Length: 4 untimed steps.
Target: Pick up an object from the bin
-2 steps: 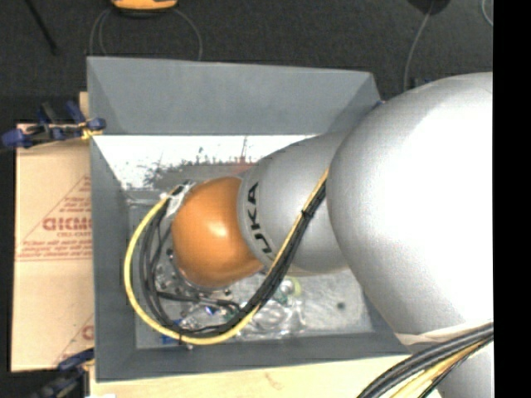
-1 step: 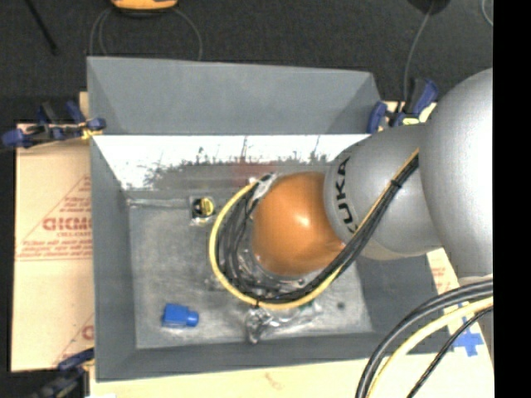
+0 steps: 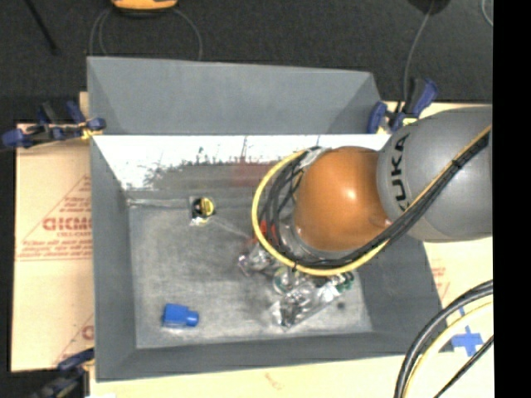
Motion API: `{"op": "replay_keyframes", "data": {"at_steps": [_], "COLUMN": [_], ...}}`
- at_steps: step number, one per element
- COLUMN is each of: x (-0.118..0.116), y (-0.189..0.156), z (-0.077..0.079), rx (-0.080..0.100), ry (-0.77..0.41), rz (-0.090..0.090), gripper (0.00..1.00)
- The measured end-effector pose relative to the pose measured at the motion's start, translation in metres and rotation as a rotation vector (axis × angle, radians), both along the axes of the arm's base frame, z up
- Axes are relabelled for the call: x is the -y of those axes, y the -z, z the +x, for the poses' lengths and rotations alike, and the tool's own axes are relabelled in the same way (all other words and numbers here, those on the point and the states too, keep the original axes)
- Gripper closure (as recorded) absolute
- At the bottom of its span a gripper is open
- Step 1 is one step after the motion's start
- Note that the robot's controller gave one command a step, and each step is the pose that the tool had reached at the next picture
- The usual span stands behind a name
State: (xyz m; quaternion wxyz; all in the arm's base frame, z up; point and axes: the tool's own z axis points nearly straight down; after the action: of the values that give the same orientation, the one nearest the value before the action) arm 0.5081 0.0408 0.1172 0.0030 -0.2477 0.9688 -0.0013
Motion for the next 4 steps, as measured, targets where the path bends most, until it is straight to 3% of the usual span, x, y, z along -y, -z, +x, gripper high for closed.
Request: {"op": "replay_keyframes", "data": {"at_steps": [1,2,3,4], "x": [0.051,0.096,0.095,0.098], "y": [0.041,0.043,0.041,0.044], "z": [0.02,0.029,0.031,0.027], "rx": [-0.001,0.009,0.013,0.003], "ry": [-0.007,-0.028,-0.025,-0.022], "rz": [0.003,0.007,0.007,0.002], "gripper": [0.0,0.0,1.0,0.0]}}
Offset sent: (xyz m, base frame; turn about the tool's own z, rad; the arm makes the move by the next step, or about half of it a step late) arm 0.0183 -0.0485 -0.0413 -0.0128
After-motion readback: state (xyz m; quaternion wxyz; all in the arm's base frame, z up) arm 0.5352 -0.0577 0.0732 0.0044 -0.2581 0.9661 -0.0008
